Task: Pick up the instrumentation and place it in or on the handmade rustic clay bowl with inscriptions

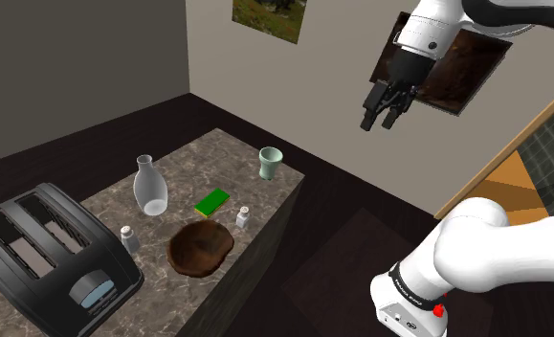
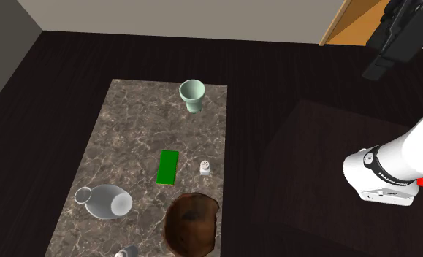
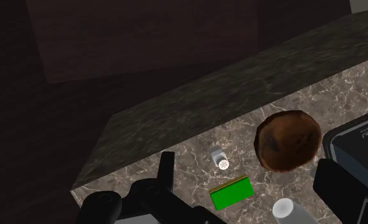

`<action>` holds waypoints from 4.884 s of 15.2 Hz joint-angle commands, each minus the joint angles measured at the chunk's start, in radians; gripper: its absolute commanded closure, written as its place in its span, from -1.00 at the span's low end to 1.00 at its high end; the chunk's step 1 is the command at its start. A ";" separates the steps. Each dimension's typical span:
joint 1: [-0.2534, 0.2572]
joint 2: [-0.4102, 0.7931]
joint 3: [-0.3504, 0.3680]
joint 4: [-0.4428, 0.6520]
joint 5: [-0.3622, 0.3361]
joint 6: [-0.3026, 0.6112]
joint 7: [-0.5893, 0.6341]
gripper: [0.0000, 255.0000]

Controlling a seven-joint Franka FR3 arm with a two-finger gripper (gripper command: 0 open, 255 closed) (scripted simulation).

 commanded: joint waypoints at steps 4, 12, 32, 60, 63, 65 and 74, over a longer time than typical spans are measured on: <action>0.012 0.049 0.006 -0.056 0.002 0.100 -0.028 -1.00; 0.047 0.242 0.022 -0.148 0.012 0.371 -0.102 -1.00; 0.124 0.978 0.073 0.010 0.045 0.917 -0.266 -1.00; 0.169 1.513 0.097 0.341 0.008 1.108 -0.310 1.00; 0.169 1.513 0.097 0.341 0.008 1.108 -0.310 1.00; 0.168 1.514 0.097 0.341 0.008 1.108 -0.310 1.00; 0.169 1.451 0.096 0.318 0.006 1.069 -0.305 1.00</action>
